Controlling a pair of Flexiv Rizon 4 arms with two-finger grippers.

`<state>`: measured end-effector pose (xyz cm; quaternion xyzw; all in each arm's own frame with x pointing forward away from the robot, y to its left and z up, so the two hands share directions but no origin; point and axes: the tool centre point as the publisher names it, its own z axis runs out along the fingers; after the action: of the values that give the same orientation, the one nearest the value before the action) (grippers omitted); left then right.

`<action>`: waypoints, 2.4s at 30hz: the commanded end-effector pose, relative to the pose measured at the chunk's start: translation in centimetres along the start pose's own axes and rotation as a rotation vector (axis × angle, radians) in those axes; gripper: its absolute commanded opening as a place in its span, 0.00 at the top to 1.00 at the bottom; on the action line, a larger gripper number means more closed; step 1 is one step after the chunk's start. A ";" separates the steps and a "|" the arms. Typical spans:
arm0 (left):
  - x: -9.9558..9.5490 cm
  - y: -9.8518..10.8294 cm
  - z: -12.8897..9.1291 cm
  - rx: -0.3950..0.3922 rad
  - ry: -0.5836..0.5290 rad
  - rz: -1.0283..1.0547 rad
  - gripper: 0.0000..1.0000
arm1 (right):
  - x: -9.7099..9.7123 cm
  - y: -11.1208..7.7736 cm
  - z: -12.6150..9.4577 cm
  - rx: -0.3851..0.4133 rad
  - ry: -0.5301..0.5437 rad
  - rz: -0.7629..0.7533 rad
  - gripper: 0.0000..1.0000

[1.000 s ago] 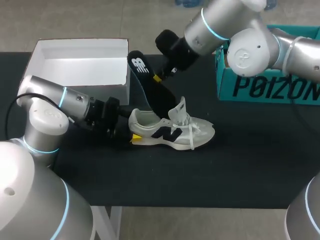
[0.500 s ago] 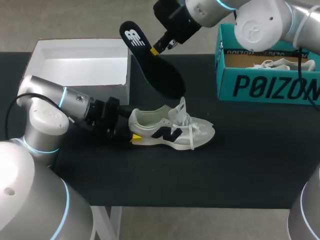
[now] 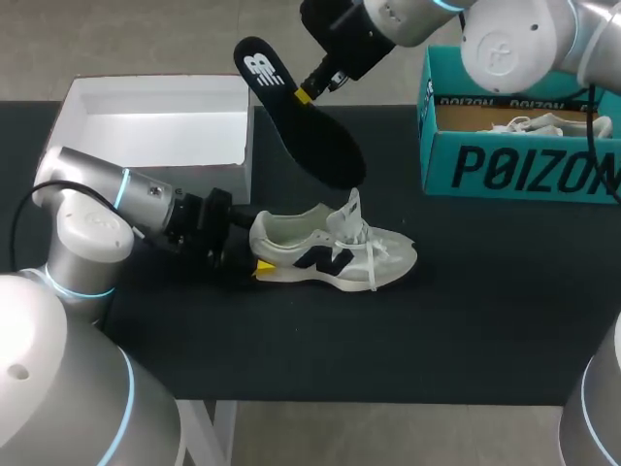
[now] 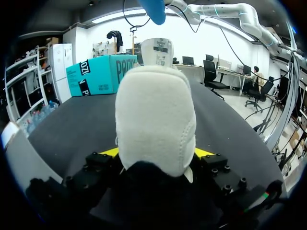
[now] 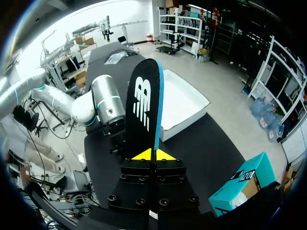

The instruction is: Take the shoe out of the shoebox, open the shoe tongue, remove and reinsert the insole, then place the shoe into the shoebox

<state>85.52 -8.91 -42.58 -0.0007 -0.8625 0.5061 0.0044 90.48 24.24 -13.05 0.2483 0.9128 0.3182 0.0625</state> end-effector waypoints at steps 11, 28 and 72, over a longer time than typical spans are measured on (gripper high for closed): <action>-0.1 0.2 0.2 0.000 -0.002 0.000 1.00 | 1.1 -2.1 -5.0 -0.228 -0.093 0.230 1.00; -0.1 0.2 0.2 0.000 -0.002 0.000 1.00 | 4.7 -6.8 -13.6 -0.381 -0.108 0.388 1.00; -0.1 0.2 0.2 0.000 -0.002 0.000 1.00 | 14.7 -12.1 -22.7 -0.399 0.022 0.498 1.00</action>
<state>85.52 -8.91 -42.61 -0.0007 -0.8625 0.5060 0.0044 68.88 12.81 -1.83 0.4453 0.7488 0.4907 0.0169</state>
